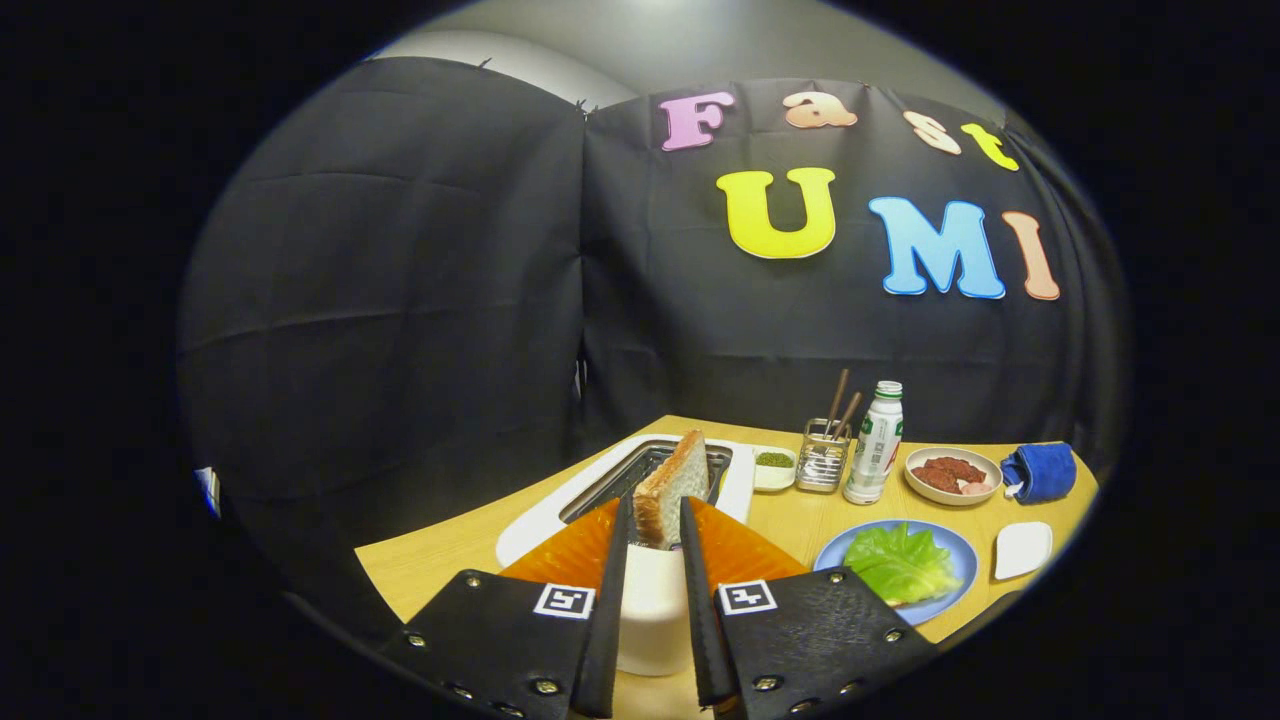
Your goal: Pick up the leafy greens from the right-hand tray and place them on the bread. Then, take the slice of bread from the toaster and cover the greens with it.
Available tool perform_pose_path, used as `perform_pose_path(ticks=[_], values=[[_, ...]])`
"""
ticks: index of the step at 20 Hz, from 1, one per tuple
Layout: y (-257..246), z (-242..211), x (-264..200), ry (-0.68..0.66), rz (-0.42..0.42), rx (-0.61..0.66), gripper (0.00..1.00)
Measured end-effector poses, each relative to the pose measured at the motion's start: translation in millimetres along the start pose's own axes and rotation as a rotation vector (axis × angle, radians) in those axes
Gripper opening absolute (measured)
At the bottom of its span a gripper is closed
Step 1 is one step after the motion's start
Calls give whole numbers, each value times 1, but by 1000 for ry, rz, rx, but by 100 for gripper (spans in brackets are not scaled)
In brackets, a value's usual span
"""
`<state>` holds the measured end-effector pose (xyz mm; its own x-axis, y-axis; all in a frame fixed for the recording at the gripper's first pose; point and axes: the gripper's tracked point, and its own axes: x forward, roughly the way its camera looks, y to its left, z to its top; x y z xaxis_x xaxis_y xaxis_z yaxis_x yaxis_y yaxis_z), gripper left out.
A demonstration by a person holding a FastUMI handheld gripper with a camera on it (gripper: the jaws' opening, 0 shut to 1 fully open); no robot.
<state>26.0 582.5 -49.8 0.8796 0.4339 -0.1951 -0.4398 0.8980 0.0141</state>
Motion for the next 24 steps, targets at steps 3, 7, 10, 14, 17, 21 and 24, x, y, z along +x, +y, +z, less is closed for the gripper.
perform_pose_path(ticks=[3, 7, 10, 14, 17, 21, 24], values=[[-1, -3, 12, 12, -16, 8, 31], [1, -6, 22, 36, -37, 8, 31], [-5, -6, 27, 33, -68, 10, 31], [-13, -5, 28, 29, -87, 3, 14], [-13, -5, 26, 22, -74, 33, 7], [-15, -5, 25, 26, -62, 10, 7], [-13, -5, 24, 31, -47, 15, 7]])
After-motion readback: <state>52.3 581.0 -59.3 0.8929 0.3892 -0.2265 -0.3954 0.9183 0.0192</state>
